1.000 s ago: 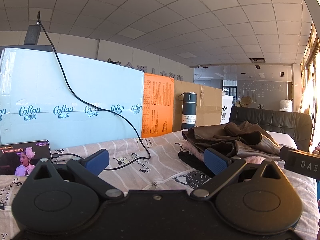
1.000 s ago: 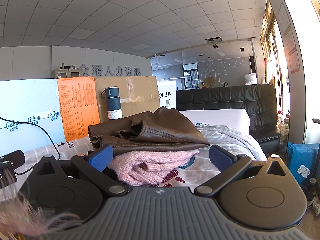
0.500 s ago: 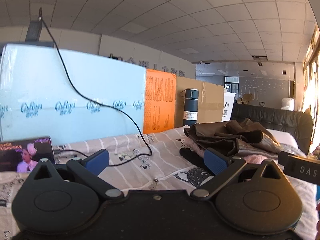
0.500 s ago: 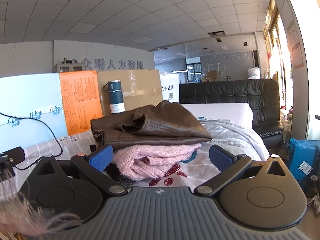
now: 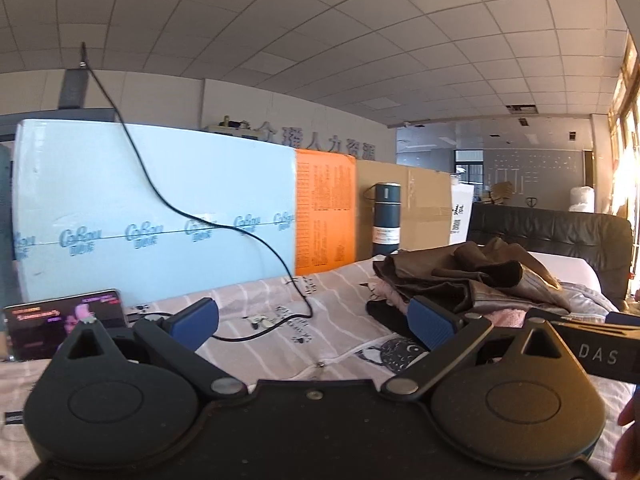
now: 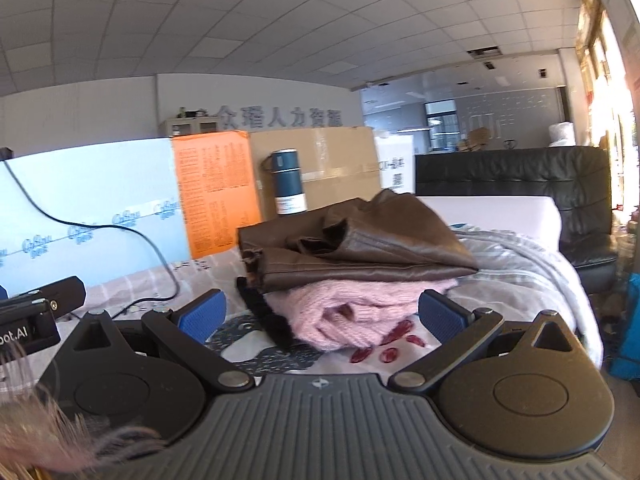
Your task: Fold clothes
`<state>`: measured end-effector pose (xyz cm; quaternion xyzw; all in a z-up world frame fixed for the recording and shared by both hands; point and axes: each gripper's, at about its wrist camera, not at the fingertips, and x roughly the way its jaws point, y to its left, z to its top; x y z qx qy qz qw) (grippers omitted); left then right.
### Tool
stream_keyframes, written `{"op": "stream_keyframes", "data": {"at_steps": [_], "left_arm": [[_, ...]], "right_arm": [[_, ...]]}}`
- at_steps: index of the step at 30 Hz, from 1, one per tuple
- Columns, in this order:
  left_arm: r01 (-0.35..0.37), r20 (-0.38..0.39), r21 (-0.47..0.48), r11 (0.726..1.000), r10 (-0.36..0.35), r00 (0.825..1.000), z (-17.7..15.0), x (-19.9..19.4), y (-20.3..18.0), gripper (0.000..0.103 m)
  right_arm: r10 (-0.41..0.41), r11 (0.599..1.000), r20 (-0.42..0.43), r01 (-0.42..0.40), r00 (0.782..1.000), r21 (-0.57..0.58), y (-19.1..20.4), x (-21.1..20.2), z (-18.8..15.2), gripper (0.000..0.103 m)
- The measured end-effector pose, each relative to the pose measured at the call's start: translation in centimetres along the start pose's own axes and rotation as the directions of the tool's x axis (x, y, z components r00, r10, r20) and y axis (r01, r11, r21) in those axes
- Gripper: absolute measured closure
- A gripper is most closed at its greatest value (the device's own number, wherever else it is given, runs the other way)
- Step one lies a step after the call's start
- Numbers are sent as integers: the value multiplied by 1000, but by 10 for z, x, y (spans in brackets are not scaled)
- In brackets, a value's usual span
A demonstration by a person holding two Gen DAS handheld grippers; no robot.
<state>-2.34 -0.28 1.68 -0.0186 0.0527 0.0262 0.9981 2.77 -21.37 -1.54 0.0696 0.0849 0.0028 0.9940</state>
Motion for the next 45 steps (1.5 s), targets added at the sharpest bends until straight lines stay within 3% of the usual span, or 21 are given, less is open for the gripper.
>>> {"op": "stream_keyframes", "data": {"at_steps": [8, 20, 25, 31, 34, 36, 40, 45], "left_arm": [[-41, 17, 27, 999, 41, 999, 4, -29, -4, 0], [-25, 22, 36, 999, 24, 999, 13, -64, -18, 0], [-55, 6, 24, 998, 55, 998, 10, -85, -13, 0], [-174, 16, -59, 983, 175, 984, -4, -121, 17, 0], [-258, -4, -87, 962, 259, 966, -14, -139, 42, 0], [-312, -23, -121, 942, 311, 950, -18, -152, 60, 0], [-412, -34, -172, 895, 412, 910, -25, -177, 94, 0], [-546, -49, -236, 804, 551, 833, -31, -209, 143, 0]], "right_arm": [[99, 994, 18, -99, 995, 38, 1, -7, 2, 0], [192, 979, 51, -195, 980, 58, -5, -29, 7, 0], [296, 949, 62, -301, 953, 90, -4, -39, -1, 0], [414, 905, 27, -414, 910, 93, 13, -46, -12, 0], [498, 866, -16, -496, 867, 65, 32, -50, -18, 0], [570, 821, -70, -567, 818, 61, 47, -50, -21, 0], [708, 700, -183, -711, 682, 56, 91, -50, -27, 0], [830, 510, -308, -856, 465, 83, 153, -50, -25, 0]]}}
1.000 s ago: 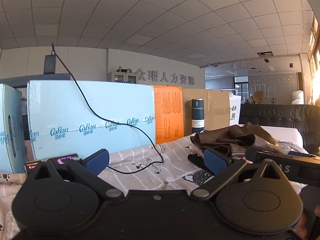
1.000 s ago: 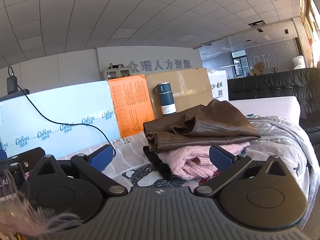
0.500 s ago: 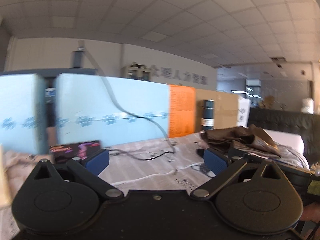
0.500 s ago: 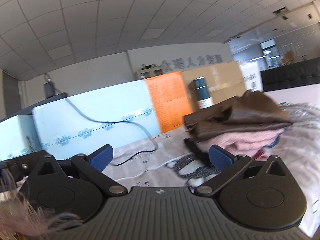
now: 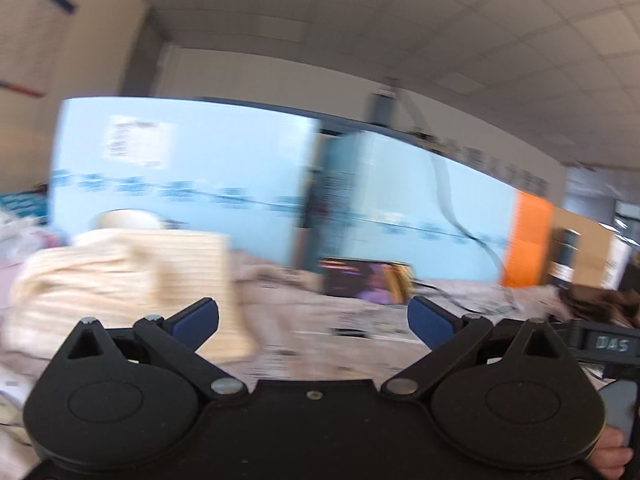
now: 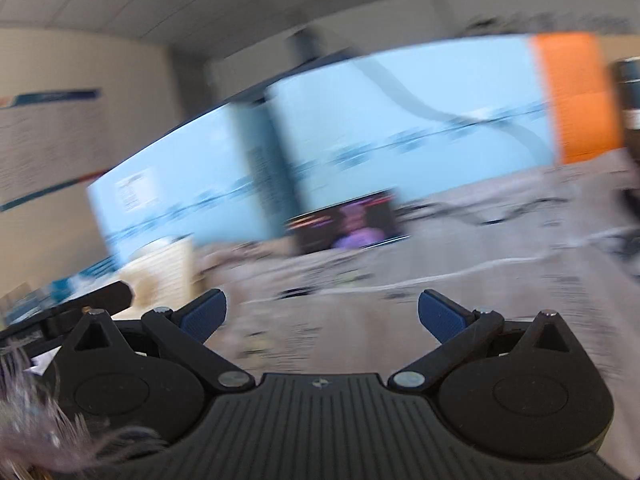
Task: Fold clothes
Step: 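Swing both tools toward the cream knit sweater on the bed, then grasp the cream sweater edge with the right gripper while the left gripper grasps another edge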
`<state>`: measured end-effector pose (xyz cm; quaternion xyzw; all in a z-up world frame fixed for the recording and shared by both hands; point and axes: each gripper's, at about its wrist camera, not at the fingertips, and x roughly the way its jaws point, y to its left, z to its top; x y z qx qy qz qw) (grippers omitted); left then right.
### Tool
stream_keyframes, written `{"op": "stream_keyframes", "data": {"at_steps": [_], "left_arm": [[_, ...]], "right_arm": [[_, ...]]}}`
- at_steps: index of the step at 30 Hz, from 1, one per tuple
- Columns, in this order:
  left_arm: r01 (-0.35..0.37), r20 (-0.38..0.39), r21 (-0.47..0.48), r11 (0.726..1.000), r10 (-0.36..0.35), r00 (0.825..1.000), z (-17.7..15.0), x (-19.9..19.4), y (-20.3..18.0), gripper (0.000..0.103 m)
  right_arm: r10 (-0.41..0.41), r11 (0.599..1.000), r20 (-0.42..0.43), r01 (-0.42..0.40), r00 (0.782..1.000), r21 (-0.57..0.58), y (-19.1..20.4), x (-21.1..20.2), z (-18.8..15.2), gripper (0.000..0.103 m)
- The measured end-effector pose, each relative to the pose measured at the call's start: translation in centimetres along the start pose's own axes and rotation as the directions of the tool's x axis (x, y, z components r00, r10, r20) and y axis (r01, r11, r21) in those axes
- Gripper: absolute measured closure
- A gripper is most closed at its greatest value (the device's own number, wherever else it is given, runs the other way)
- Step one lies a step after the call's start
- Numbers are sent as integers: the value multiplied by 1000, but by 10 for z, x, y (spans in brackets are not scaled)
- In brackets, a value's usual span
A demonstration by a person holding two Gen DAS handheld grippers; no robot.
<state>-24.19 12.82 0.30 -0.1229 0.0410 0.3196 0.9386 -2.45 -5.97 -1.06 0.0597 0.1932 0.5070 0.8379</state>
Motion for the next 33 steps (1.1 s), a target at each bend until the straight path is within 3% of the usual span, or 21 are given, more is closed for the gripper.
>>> {"op": "stream_keyframes", "data": {"at_steps": [3, 6, 12, 15, 19, 21, 24, 26, 28, 29, 32, 33], "left_arm": [[-112, 29, -11, 994, 112, 993, 8, -4, 34, 0], [-214, 65, -18, 977, 214, 975, 17, -10, 66, 0], [-350, 77, -193, 917, 370, 926, 40, -19, 145, 0], [-350, 12, -228, 909, 362, 932, 39, -12, 169, 0], [-316, -73, -226, 921, 307, 949, 35, 2, 181, 0], [-302, -127, -187, 935, 281, 951, 34, 17, 173, 0], [-319, -191, -64, 946, 302, 934, 32, 45, 161, 0], [-350, -236, 24, 937, 345, 908, 29, 65, 163, 0], [-353, -261, 94, 931, 365, 893, 25, 80, 168, 0], [-343, -270, 97, 934, 356, 895, 24, 85, 172, 0], [-273, -288, -11, 962, 259, 922, 25, 91, 190, 1], [-257, -293, -39, 966, 235, 927, 24, 94, 194, 2]], "right_arm": [[83, 995, -50, -86, 995, -47, 20, 30, 10, 0], [134, 987, -85, -140, 987, -80, 35, 59, 17, 0], [232, 968, -164, -244, 959, -54, 55, 119, 21, 0], [253, 963, -188, -266, 949, -51, 63, 144, 18, 0], [329, 942, -232, -334, 915, 19, 70, 175, 14, 0], [345, 937, -233, -346, 909, 34, 76, 188, 13, 0], [338, 940, -238, -341, 910, 31, 89, 209, 12, 1], [343, 938, -250, -346, 905, 34, 96, 222, 12, 4], [343, 937, -265, -347, 901, 33, 104, 233, 12, 6], [341, 938, -271, -345, 900, 33, 108, 238, 11, 7], [322, 945, -285, -323, 903, 43, 115, 256, 7, 19], [324, 945, -296, -323, 899, 53, 117, 261, 6, 28]]}}
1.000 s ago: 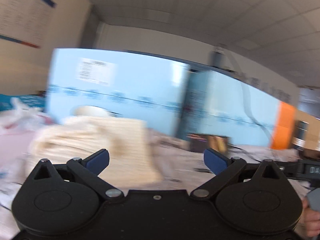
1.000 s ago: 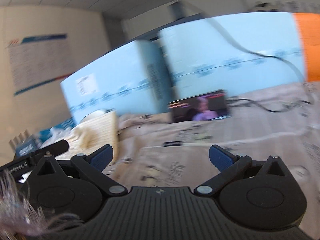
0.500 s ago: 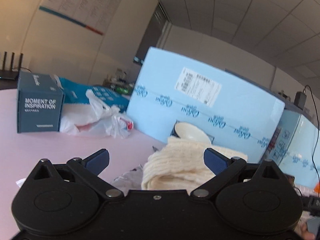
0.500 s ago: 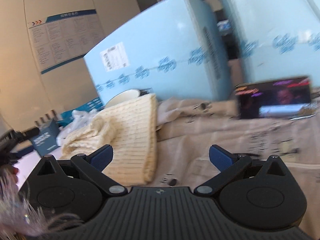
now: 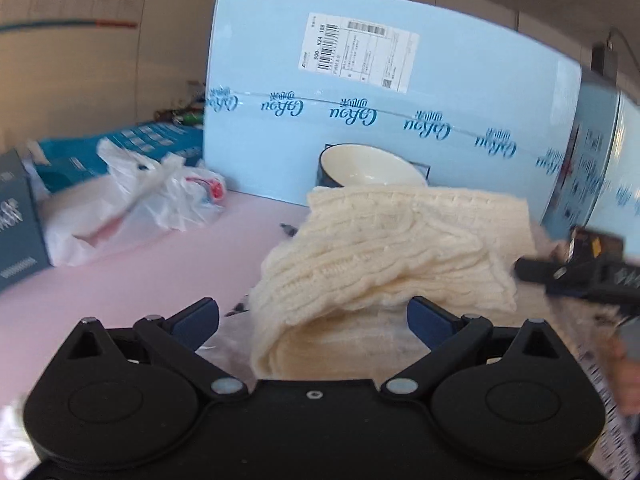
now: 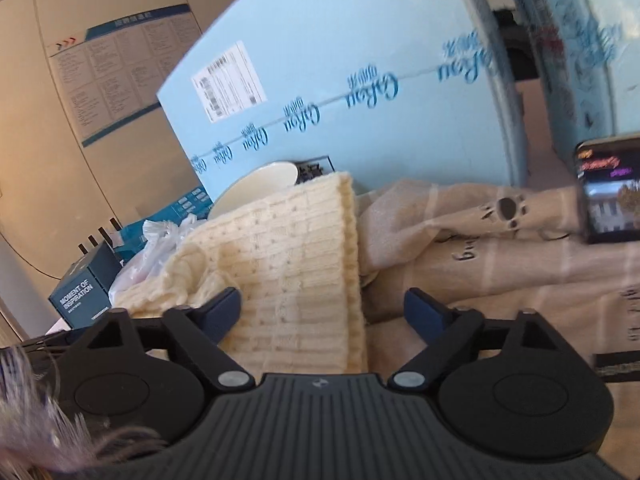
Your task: Fold clothes
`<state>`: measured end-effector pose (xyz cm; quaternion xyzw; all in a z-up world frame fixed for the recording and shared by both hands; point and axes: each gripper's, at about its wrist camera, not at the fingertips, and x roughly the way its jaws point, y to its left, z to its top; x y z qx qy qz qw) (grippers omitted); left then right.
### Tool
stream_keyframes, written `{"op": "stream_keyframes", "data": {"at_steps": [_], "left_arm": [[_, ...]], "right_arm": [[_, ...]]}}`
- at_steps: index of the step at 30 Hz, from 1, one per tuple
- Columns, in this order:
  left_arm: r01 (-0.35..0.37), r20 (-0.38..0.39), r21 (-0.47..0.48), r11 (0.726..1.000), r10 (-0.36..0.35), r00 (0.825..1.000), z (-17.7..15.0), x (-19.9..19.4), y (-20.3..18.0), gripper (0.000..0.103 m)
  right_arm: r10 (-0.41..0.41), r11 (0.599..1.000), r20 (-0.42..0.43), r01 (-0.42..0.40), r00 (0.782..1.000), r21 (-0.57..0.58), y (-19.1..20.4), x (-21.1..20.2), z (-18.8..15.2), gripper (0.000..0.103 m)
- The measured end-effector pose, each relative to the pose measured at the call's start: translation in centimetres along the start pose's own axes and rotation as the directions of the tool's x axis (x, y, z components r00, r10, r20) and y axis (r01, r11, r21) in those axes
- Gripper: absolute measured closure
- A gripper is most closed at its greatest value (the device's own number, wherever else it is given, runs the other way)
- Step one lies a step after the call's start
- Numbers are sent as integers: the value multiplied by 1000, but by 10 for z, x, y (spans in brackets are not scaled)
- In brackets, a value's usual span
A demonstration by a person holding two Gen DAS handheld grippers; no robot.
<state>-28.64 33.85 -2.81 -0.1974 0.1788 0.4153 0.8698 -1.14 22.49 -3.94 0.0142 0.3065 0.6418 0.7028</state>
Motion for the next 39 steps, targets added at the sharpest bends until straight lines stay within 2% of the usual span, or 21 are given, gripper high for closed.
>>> {"op": "stream_keyframes", "data": {"at_steps": [1, 3, 5, 9, 10, 13, 16, 19, 23, 26, 28, 30, 32, 35, 38, 39], "left_arm": [[20, -6, -18, 1000, -20, 1000, -1, 3, 2, 10], [48, -5, -32, 998, -48, 999, -2, 6, 3, 22], [50, 17, -6, 999, -50, 999, -2, 1, -4, 29], [-9, 92, 52, 999, 4, 996, -4, -12, -13, 58], [-22, 114, 61, 998, 15, 993, -4, -16, -14, 63], [-19, 181, 83, 996, 4, 983, -4, -28, -18, 70], [-4, 239, 105, 995, -21, 971, -5, -42, -24, 72], [14, 305, 110, 994, -47, 951, -4, -64, -31, 73], [27, 383, 119, 993, -71, 921, -1, -97, -43, 73], [19, 420, 153, 988, -83, 904, 2, -115, -59, 73], [3, 427, 181, 983, -82, 901, 3, -120, -70, 73], [-12, 427, 187, 982, -71, 902, 4, -124, -75, 73], [-34, 432, 200, 979, -57, 900, 3, -131, -77, 73], [-83, 468, 227, 970, -34, 883, 3, -151, -82, 73], [-122, 511, 265, 957, -32, 859, 4, -176, -90, 73], [-129, 522, 278, 952, -37, 852, 4, -183, -93, 73]], "right_arm": [[4, 1000, -13, -4, 1000, 9, 0, 6, 0, 39], [12, 1000, -36, -12, 999, 6, 3, 14, -4, 50], [-5, 1000, -32, 5, 999, -5, 5, 15, -7, 53], [-25, 999, 5, 25, 1000, -34, 13, 5, -7, 68], [-33, 997, 16, 34, 999, -63, 18, 2, -8, 73], [-26, 990, 51, 33, 998, -139, 34, -10, -12, 78], [0, 987, 78, 12, 997, -159, 37, -24, -12, 83], [41, 995, 100, -31, 994, -97, 36, -40, -10, 84], [56, 998, 134, -50, 989, -47, 43, -59, -8, 84], [57, 998, 114, -60, 992, 26, 45, -65, -9, 77], [54, 996, 82, -59, 995, 60, 47, -62, -12, 68], [57, 994, 36, -60, 998, 94, 50, -55, -17, 64], [100, 987, 1, -100, 995, 129, 56, -50, -23, 64], [187, 971, -24, -182, 982, 156, 68, -47, -32, 64], [294, 937, -11, -286, 956, 198, 77, -48, -34, 64], [325, 925, -1, -318, 946, 208, 79, -50, -33, 68]]}}
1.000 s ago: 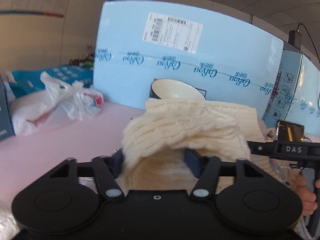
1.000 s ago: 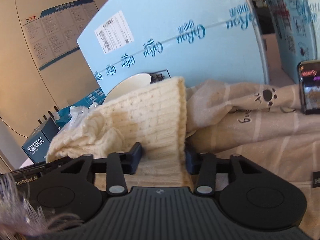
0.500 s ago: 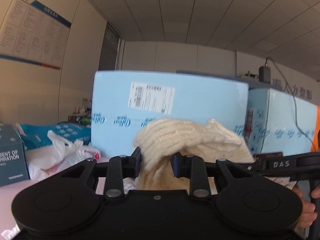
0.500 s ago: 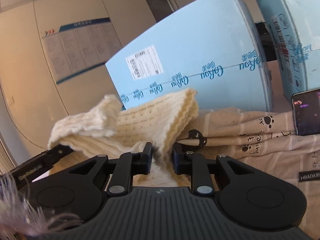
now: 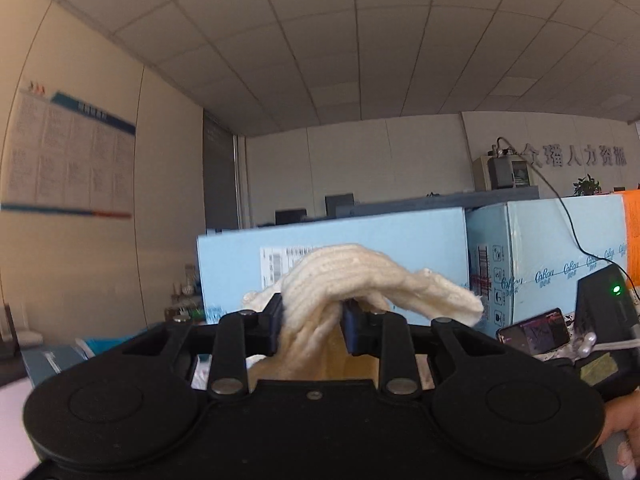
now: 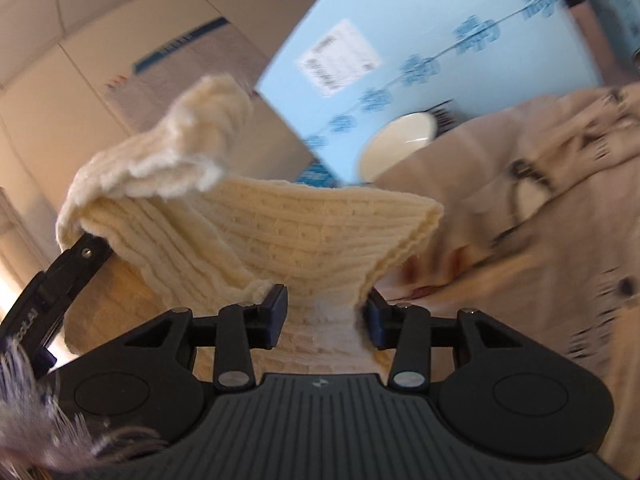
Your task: Fold clothes
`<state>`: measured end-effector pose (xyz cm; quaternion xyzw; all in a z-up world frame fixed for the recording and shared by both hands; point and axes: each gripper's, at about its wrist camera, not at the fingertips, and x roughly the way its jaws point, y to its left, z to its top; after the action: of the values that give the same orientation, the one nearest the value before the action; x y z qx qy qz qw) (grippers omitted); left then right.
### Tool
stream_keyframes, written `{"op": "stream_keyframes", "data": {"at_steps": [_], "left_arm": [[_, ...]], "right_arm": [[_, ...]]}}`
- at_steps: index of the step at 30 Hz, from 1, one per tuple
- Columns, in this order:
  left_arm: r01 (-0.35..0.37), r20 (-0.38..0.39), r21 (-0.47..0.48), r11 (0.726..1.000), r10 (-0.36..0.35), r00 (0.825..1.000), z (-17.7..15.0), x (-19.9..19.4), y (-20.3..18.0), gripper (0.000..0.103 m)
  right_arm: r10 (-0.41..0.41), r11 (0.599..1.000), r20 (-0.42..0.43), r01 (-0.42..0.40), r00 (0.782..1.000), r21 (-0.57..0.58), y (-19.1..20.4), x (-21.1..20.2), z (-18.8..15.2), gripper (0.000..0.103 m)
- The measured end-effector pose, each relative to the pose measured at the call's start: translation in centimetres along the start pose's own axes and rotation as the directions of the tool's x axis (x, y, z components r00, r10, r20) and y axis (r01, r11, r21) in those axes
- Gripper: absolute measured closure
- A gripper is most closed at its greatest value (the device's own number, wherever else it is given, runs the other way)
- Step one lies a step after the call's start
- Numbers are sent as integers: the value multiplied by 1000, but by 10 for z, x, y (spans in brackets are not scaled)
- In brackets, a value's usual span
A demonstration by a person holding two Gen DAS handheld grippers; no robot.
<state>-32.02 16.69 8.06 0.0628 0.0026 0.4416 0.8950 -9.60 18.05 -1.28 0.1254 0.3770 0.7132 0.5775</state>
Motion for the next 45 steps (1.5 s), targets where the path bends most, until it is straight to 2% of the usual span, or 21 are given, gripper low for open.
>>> {"op": "stream_keyframes", "data": {"at_steps": [1, 3, 7, 10, 14, 18, 24, 26, 27, 29, 32, 34, 36, 37, 38, 39, 40, 41, 42, 43, 45], "left_arm": [[3, 14, 16, 1000, -3, 1000, 5, -6, -3, 73], [20, 44, 40, 999, -21, 999, 13, -16, -10, 73], [83, 83, 32, 996, -86, 993, 22, -27, -25, 73], [164, 91, 4, 986, -164, 982, 22, -26, -41, 73], [289, 66, -71, 955, -284, 956, 11, -12, -74, 73], [428, 34, -168, 888, -429, 903, -2, 8, -121, 73], [598, -35, -302, 743, -635, 772, -15, 48, -190, 73], [611, -92, -339, 716, -671, 735, -21, 64, -204, 73], [603, -134, -342, 721, -672, 728, -24, 69, -213, 73], [576, -221, -304, 759, -644, 732, -34, 75, -221, 73], [536, -346, -230, 812, -583, 735, -50, 84, -231, 73], [524, -399, -158, 837, -540, 741, -62, 78, -232, 68], [511, -422, -59, 858, -485, 766, -67, 73, -237, 59], [503, -420, -2, 864, -457, 784, -68, 73, -241, 45], [496, -414, 56, 866, -432, 801, -69, 75, -245, 38], [487, -407, 113, 866, -407, 818, -70, 76, -249, 25], [488, -395, 165, 857, -396, 829, -70, 75, -254, 18], [497, -382, 209, 842, -398, 834, -69, 73, -258, 16], [511, -375, 246, 824, -405, 834, -68, 73, -263, 15], [525, -374, 275, 805, -414, 830, -67, 73, -268, 13], [550, -372, 311, 775, -433, 821, -65, 75, -278, 12]], "right_arm": [[24, 1000, 9, -24, 1000, -2, 3, -3, 0, 75], [53, 998, 30, -53, 998, -21, 10, -12, 1, 82], [72, 997, 93, -69, 993, -35, 16, -54, 12, 84], [41, 997, 142, -32, 989, -65, 10, -97, 17, 85], [-61, 993, 199, 80, 978, -87, -8, -156, 17, 85], [-191, 977, 253, 208, 948, -39, -37, -219, 12, 85], [-353, 918, 370, 394, 859, -38, -61, -319, 7, 85], [-411, 888, 390, 459, 824, -34, -69, -346, 6, 86], [-436, 878, 382, 479, 815, -20, -76, -355, 7, 86], [-480, 861, 347, 508, 806, 9, -92, -364, 8, 86], [-517, 849, 269, 527, 813, 39, -123, -358, 6, 86], [-554, 826, 240, 562, 797, 43, -138, -353, 7, 86], [-590, 802, 219, 596, 778, 43, -152, -347, 10, 83], [-609, 788, 211, 615, 765, 42, -156, -346, 11, 83], [-625, 774, 205, 632, 753, 38, -158, -345, 14, 82], [-639, 762, 202, 647, 742, 34, -160, -345, 17, 78], [-645, 756, 210, 654, 735, 30, -162, -344, 22, 64], [-646, 753, 221, 658, 731, 25, -161, -343, 26, 55], [-640, 754, 235, 656, 732, 12, -161, -339, 32, 40], [-625, 761, 251, 649, 739, -14, -160, -336, 37, 32], [-604, 767, 282, 640, 745, -47, -163, -328, 42, 26]]}}
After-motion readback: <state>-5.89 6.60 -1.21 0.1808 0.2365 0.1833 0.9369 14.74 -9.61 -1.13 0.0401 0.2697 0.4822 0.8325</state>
